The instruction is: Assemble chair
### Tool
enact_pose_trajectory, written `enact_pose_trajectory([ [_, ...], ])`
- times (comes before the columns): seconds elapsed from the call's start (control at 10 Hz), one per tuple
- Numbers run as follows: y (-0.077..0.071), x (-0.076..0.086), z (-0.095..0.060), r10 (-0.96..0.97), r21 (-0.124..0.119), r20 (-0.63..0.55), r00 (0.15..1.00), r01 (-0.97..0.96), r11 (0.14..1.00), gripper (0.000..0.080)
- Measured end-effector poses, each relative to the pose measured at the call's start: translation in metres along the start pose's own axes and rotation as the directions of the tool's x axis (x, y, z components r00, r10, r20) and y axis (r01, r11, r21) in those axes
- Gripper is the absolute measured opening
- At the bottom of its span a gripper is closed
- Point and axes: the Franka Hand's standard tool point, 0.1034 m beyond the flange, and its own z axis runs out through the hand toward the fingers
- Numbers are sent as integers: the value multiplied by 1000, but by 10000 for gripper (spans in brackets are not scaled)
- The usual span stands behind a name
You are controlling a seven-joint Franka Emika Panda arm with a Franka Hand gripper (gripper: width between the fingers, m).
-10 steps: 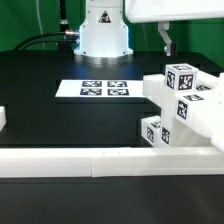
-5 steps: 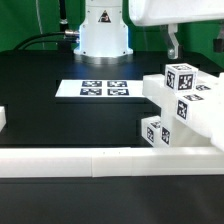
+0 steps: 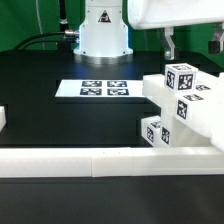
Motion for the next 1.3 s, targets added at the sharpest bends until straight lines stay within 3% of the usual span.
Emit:
enact_pose_trajectory([
  [0.2, -9, -12, 4, -16, -5, -17, 1000, 16, 1000, 649],
  [0.3, -23, -30, 10, -32, -2, -14, 999, 32, 999, 649],
  [0.4, -33, -44, 18, -51, -14, -35, 998, 50, 999, 649],
  [0.6, -42, -70, 41, -72, -35, -46, 996, 70, 997, 649],
  [1.0, -40, -70, 41, -78, -33, -39, 996, 76, 997, 649],
  [1.1, -31, -71, 39, -95, -40, -38, 995, 93, 995, 649],
  [1.3, -31, -78, 41, -33, -30, -15, 999, 32, 999, 649],
])
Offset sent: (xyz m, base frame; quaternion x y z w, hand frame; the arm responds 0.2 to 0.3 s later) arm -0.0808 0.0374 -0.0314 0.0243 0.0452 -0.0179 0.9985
